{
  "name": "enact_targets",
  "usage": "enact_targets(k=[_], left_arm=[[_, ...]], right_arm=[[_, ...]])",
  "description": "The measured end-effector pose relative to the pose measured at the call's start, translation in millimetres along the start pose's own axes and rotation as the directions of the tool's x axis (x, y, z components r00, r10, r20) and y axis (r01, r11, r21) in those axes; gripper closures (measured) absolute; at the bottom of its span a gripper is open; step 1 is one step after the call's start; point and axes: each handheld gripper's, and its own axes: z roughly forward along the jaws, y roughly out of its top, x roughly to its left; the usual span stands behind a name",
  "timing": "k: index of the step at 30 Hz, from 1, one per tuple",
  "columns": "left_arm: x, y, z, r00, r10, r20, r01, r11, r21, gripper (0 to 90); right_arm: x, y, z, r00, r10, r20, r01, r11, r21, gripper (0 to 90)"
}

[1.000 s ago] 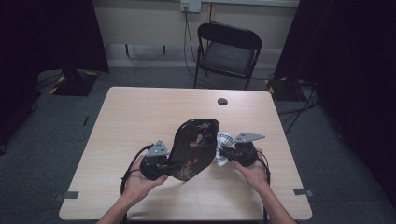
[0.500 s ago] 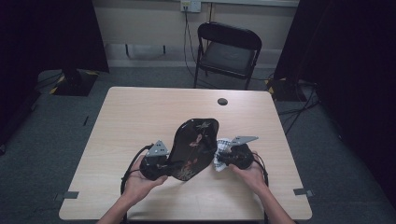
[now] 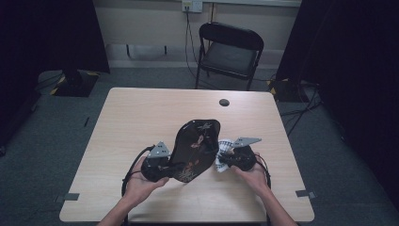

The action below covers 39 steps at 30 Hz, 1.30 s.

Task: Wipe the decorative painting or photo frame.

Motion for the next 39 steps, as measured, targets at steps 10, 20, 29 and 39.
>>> enact_targets(k=[10,20,29,39], left_arm=[[2.1,-0.8,-1.0,1.0000,-0.006,0.000,0.006,1.0000,0.007,79.9],[1.0,0.3,0.3,1.0000,-0.003,-0.002,0.003,0.9999,0.010,80.1],[0.9,0.2,0.8,1.0000,-0.007,-0.002,0.007,0.9999,0.008,79.6],[1.5,0.7,1.5,1.0000,0.000,-0.008,0.000,0.9999,0.012,79.5]], right_arm=[[5.9,-1.6,10.5,0.9987,-0.048,-0.015,0.049,0.997,0.055,80.5],[1.9,2.8,-4.3,0.9999,-0.009,0.007,0.009,0.999,-0.037,80.3],[7.9,-2.7,15.9,0.9970,-0.051,-0.058,0.056,0.995,0.083,80.5],[5.3,8.6,-6.6,0.9993,-0.016,0.033,0.018,0.998,-0.066,81.1]])
